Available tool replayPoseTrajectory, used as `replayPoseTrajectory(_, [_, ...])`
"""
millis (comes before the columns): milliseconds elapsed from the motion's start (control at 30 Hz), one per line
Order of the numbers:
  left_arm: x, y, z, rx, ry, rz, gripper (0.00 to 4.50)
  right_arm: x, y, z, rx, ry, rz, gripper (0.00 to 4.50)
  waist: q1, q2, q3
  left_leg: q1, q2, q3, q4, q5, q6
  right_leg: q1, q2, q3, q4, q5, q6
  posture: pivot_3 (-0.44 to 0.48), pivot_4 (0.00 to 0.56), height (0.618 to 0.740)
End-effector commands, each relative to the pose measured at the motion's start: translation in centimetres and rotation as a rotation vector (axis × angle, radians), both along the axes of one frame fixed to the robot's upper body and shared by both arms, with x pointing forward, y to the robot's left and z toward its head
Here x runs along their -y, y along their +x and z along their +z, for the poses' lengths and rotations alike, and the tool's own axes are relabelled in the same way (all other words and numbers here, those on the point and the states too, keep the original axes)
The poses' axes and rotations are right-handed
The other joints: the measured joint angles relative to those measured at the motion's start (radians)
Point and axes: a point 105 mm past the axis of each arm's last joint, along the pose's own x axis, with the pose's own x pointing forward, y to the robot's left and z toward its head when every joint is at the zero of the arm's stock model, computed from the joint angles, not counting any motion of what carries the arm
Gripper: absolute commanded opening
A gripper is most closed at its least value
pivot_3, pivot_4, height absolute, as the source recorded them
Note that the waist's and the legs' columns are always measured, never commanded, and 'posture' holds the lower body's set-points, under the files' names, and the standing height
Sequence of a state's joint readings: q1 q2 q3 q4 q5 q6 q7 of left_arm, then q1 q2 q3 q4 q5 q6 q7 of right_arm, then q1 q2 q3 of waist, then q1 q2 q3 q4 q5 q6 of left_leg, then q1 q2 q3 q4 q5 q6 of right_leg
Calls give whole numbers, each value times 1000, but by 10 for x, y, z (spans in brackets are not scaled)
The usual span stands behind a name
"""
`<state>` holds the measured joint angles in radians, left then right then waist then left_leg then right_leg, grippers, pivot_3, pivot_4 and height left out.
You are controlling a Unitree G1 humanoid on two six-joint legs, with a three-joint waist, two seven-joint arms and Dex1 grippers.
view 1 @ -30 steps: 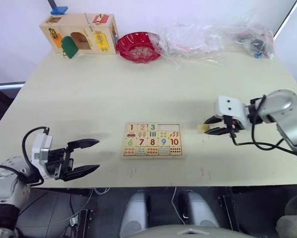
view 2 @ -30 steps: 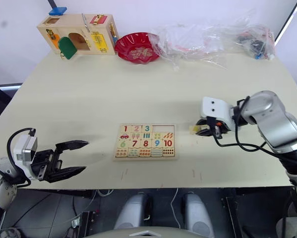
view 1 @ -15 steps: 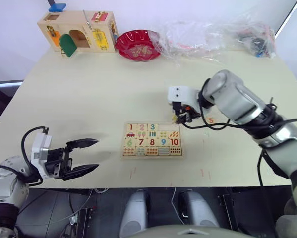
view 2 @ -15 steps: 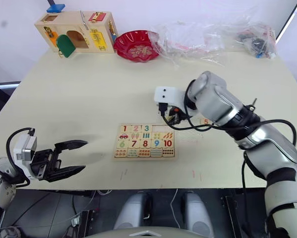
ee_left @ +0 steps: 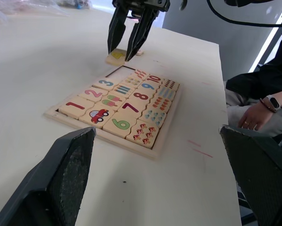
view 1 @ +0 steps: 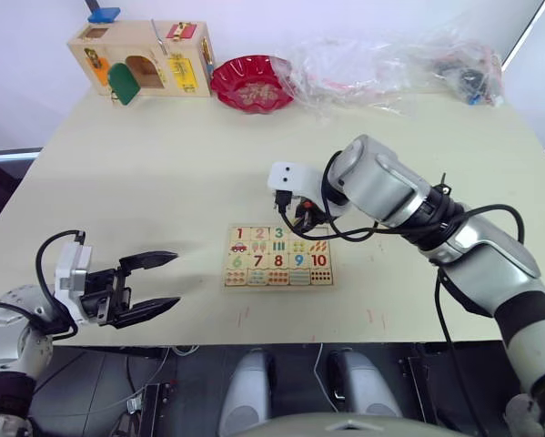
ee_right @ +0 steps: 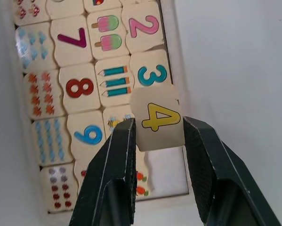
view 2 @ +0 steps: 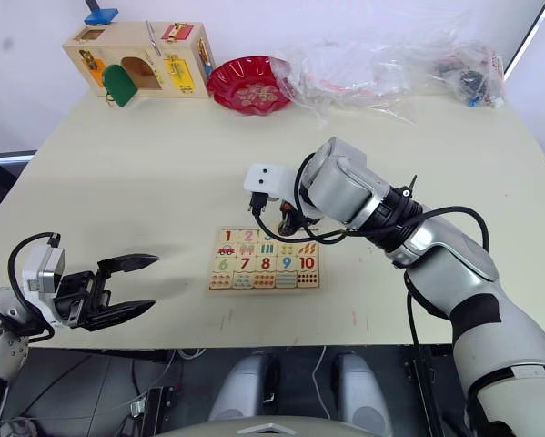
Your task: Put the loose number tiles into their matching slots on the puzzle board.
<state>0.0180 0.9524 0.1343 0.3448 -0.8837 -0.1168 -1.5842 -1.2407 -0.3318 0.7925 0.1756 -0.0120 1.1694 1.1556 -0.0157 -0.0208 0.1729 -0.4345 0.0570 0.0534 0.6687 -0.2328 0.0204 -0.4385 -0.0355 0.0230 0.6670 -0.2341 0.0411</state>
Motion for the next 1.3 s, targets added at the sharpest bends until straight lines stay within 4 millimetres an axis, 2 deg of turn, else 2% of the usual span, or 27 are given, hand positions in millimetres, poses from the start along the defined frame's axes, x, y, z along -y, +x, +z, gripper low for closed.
replayPoseTrajectory(33, [0, 0, 5, 27, 7, -28, 4500, -2, 2, 1, 39, -28, 16, 953, -1, 0, 0, 0, 0, 0, 0, 0, 0, 0, 0, 0, 0, 0, 0, 0, 150, 740])
replayPoseTrajectory(267, [0, 0, 6, 25, 6, -27, 4500, 2, 8, -2, 36, -29, -23, 953, -4, 0, 0, 0, 0, -1, 0, 0, 0, 0, 0, 0, 0, 0, 0, 0, 150, 740])
replayPoseTrajectory(700, [0, 3, 8, 34, -3, -18, 4500, -1, 1, -10, 4, -20, -25, 953, -4, 0, 0, 0, 0, -1, 0, 0, 0, 0, 0, 0, 0, 0, 0, 0, 150, 740])
replayPoseTrajectory(1300, [3, 5, 8, 29, -12, -24, 4500, 3, 1, -18, 12, -29, -25, 953, -4, 0, 0, 0, 0, -1, 0, 0, 0, 0, 0, 0, 0, 0, 0, 0, 150, 740])
